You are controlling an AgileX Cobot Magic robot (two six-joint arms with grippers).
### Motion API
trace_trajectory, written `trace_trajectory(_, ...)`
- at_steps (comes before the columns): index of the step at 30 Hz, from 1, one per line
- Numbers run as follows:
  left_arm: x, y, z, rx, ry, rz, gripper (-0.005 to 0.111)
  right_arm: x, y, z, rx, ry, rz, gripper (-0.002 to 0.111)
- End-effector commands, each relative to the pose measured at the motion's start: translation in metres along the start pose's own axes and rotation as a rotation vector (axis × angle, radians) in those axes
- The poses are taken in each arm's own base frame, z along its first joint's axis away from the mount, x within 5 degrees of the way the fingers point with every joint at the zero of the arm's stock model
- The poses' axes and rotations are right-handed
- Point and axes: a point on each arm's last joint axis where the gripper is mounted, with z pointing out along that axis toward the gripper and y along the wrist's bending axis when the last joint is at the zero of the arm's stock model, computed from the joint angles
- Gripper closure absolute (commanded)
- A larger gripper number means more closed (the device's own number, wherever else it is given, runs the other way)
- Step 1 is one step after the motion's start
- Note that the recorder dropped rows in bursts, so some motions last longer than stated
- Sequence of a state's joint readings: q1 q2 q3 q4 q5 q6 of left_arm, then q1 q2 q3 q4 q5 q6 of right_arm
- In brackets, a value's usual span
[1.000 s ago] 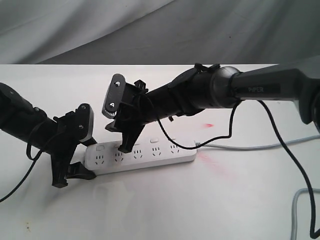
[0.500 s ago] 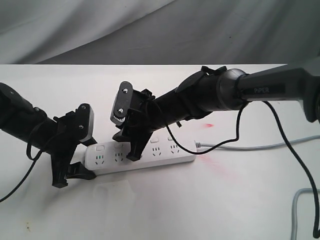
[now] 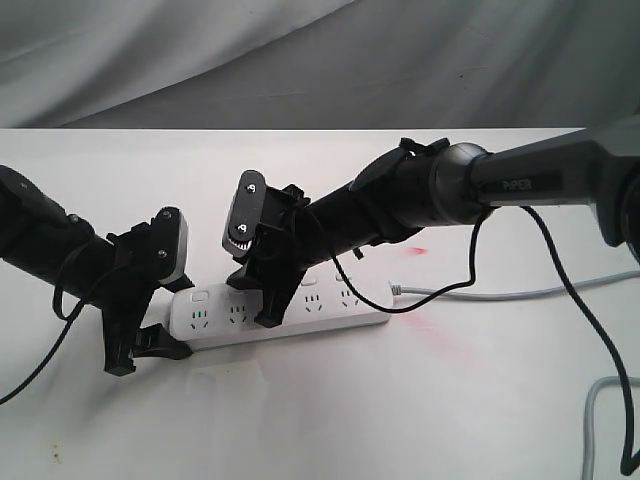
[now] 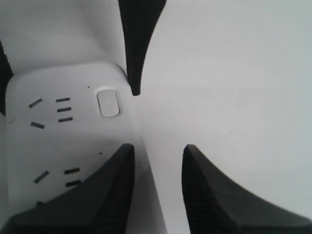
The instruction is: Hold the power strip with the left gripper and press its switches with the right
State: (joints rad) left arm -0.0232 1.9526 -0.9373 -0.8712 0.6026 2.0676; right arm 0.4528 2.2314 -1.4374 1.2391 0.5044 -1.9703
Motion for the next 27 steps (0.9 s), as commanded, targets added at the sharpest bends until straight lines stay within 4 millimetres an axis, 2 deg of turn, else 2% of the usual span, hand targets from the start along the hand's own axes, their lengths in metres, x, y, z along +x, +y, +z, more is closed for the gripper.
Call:
trace_trajectory(1,0.003,-0.001,0.003,0.003,0.037,0.069,0.053,0.004,0.003,0.004,-0.018,0.018,-0.025,0.076)
trace_trajectory(15,0.003,-0.001,0.003,0.003,0.037,0.069,0.053,0.004,0.007,0.006,-0.024,0.038,-0.034,0.076)
trace_trajectory(27,0.003,-0.001,0.003,0.003,0.037,0.069,0.053,0.021,0.018,0.024,-0.084,0.092,-0.023,0.076)
